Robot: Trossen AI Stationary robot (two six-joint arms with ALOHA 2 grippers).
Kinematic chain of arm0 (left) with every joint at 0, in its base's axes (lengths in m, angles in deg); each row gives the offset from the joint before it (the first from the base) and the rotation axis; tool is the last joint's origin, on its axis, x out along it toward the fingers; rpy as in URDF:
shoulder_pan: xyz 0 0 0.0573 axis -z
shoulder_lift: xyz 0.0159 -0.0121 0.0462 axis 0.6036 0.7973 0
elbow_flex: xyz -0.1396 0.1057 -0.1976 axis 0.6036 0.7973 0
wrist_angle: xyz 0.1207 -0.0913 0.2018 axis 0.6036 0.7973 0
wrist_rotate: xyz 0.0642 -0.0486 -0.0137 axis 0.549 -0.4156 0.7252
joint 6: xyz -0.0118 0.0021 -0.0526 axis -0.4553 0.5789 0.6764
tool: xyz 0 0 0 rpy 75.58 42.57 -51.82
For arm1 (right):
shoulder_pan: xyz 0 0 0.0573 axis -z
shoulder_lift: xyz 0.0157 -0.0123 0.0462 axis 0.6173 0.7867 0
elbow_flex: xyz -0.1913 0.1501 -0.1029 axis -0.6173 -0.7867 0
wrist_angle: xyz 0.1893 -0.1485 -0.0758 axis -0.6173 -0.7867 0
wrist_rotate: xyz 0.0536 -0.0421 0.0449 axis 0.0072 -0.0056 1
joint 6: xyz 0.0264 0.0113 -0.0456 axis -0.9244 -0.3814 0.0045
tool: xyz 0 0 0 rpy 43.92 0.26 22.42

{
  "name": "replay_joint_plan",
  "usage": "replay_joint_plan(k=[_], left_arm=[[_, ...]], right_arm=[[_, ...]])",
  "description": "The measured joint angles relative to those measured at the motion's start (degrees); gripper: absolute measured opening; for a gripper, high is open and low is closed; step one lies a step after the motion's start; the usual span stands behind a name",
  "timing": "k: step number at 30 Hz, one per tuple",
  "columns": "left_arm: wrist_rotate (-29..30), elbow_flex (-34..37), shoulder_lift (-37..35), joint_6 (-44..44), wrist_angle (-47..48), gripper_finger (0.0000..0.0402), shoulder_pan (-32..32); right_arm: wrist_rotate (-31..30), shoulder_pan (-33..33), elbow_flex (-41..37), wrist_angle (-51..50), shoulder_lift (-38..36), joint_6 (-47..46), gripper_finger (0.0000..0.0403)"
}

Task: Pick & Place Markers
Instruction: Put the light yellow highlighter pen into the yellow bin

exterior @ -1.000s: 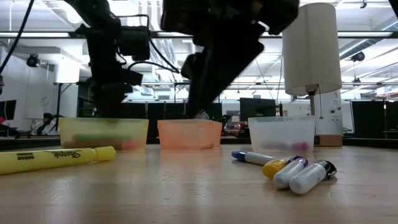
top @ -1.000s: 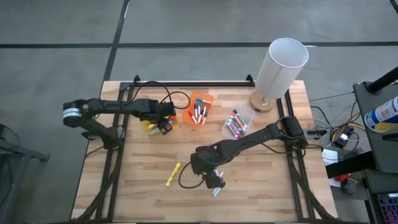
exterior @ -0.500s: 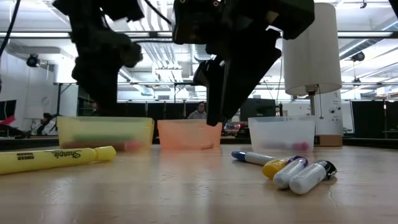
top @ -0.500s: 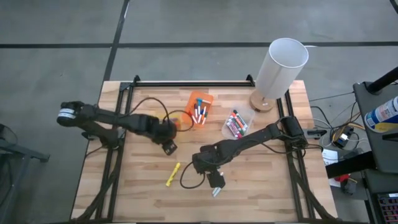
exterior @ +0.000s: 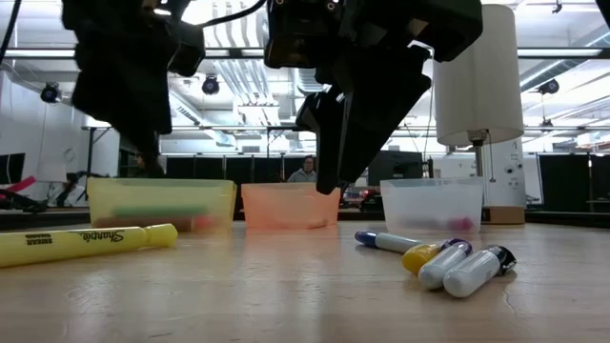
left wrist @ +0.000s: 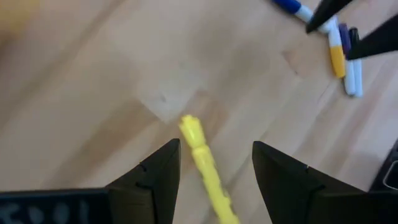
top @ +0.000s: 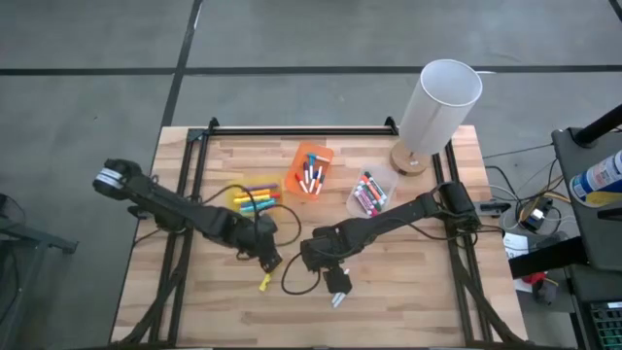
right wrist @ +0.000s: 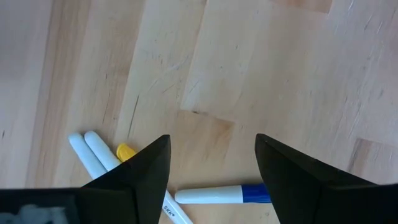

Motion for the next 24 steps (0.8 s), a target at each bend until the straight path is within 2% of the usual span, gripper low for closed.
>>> replay_joint_plan(k=[8, 17, 24], left_arm=[[0.2, -0.3, 7.8, 4.4, -5.1, 0.0192, 5.0], [1.4, -0.4, 14.6, 7.2, -5.6, 0.0192, 6.8], [0.3, -0.7, 17.8, 6.0, -5.0, 0.0185, 6.9]], right_arm=[[0.0, 0.0, 0.0, -0.3, 0.0, 0.0, 0.0226], [0.0, 0.0, 0.0, -0.9, 0.0, -0.8, 0.0226], [0.0, 0.0, 0.0, -0.8, 0.0, -0.8, 0.0226]])
